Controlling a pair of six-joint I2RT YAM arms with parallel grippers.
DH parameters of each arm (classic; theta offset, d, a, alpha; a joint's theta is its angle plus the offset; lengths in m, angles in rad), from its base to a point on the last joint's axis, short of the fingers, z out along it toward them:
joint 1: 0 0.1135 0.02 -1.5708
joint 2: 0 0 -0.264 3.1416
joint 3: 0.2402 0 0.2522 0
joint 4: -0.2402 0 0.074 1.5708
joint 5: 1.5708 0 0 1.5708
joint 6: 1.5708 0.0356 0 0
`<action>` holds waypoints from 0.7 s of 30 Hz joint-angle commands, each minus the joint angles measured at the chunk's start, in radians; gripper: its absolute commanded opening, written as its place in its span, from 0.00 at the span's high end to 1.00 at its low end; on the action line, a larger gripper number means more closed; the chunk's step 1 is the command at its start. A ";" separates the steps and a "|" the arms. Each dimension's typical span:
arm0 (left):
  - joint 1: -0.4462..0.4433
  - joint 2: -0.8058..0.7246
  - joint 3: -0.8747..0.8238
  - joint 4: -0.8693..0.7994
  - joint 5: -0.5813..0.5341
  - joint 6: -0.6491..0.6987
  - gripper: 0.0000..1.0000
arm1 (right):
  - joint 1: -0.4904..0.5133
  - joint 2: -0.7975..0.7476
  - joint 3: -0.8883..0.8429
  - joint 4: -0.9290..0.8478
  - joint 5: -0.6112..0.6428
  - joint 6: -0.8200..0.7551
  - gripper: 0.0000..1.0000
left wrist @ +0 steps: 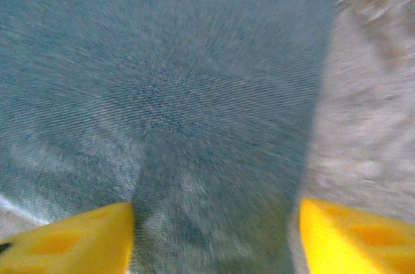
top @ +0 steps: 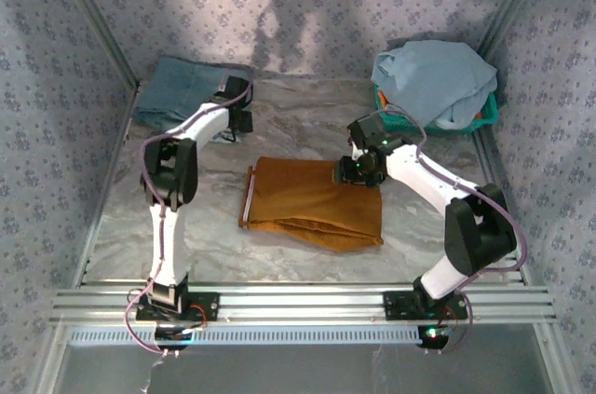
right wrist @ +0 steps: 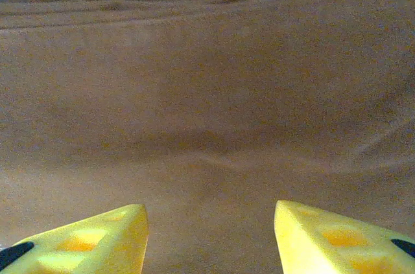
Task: Fold and stack the trousers
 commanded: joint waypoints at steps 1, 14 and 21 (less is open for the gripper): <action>0.018 0.052 0.039 -0.108 0.001 0.009 0.49 | -0.023 -0.039 -0.024 0.006 -0.028 -0.018 0.44; -0.156 0.017 -0.113 0.064 0.278 -0.088 1.00 | -0.088 -0.052 -0.057 0.025 -0.048 -0.030 0.44; -0.255 0.064 0.028 0.039 0.289 -0.170 0.98 | -0.100 -0.088 -0.097 0.024 -0.043 -0.029 0.44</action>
